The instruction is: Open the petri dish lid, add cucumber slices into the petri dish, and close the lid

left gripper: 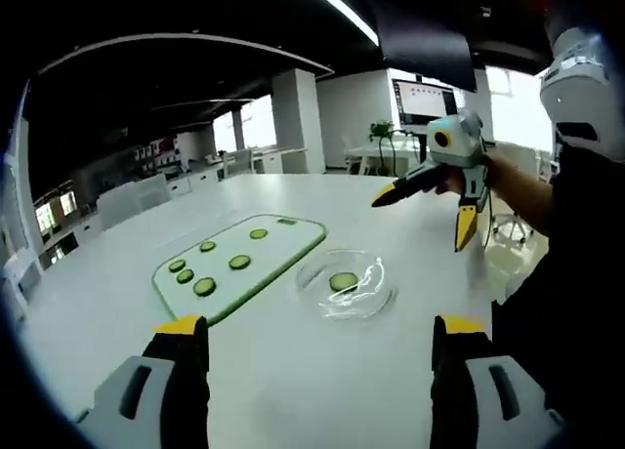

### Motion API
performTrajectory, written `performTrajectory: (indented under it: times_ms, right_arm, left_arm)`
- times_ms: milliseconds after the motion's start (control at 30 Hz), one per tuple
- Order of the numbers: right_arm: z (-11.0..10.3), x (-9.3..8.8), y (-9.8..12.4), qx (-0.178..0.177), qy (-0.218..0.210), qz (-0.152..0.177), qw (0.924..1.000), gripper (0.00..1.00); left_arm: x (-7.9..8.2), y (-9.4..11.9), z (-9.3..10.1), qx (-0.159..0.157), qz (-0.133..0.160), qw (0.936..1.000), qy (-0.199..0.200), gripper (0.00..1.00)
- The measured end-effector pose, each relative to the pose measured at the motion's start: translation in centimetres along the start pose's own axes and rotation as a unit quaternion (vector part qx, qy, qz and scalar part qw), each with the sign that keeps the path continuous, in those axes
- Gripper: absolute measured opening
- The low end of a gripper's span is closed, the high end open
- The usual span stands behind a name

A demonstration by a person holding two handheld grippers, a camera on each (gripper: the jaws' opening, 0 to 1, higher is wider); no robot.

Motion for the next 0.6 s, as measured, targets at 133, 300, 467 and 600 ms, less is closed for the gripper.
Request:
performTrajectory:
  times_ms: [133, 300, 467, 600]
  right_arm:
    - [-0.9, 0.4, 2.0, -0.028, -0.014, 0.019, 0.9993, 0.97]
    - [-1.9, 0.5, 4.0, -0.055, -0.018, 0.025, 0.9980, 0.97]
    - [-3.0, 0.2, 5.6, -0.074, -0.015, 0.021, 0.9969, 0.97]
    - [-3.5, 0.2, 6.6, -0.090, -0.013, 0.025, 0.9956, 0.97]
  left_arm:
    - [-0.6, 1.1, 0.9, 0.015, -0.016, 0.9998, 0.006, 0.95]
    - [-0.8, 2.9, 1.9, 0.021, -0.004, 0.9996, 0.019, 0.95]
    - [-1.0, 4.4, 2.4, 0.030, -0.002, 0.9991, 0.031, 0.95]
    - [-1.2, 5.4, 2.8, 0.043, -0.010, 0.9986, 0.029, 0.95]
Point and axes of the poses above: the point that each gripper's makers call its tool centre point, and the gripper's own axes: y roughly backward along the fingers, z roughly to its right, x roughly out of its top, the point moved 9 cm from there along y, roughly backward along the fingers, and after that the axes turned 5 degrees about -z, right-handed, at the moved point
